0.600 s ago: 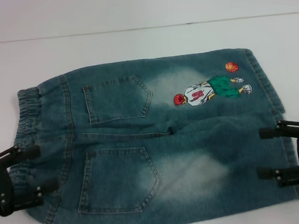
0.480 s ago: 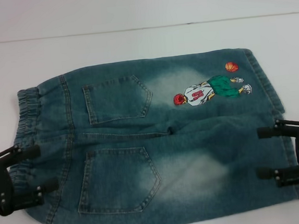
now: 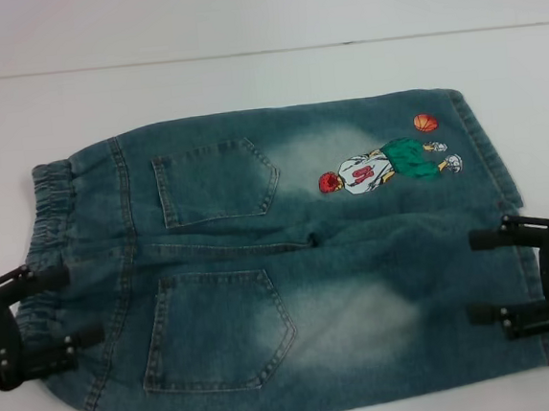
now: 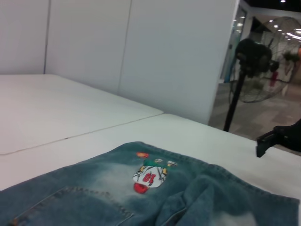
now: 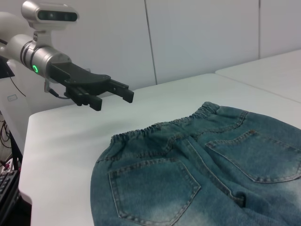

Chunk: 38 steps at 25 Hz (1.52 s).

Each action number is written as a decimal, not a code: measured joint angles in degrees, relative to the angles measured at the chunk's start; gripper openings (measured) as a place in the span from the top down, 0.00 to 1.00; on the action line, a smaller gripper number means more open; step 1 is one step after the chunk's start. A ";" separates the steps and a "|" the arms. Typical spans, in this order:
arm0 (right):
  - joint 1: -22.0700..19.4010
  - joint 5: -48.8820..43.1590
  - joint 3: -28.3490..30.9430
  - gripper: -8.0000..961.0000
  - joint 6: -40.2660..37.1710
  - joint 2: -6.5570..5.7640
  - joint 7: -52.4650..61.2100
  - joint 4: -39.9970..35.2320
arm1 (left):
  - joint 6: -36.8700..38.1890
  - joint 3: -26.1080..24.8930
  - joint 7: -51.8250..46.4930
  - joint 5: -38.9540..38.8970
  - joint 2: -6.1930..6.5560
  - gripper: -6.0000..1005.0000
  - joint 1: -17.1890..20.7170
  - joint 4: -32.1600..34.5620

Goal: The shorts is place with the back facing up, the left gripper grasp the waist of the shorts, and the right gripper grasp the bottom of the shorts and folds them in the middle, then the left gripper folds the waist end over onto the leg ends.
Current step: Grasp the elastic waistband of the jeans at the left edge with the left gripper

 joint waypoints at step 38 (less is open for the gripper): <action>1.85 0.70 2.43 0.02 0.42 -0.17 1.71 -0.62 | -13.59 7.30 -26.87 17.75 -4.88 0.10 1.40 22.29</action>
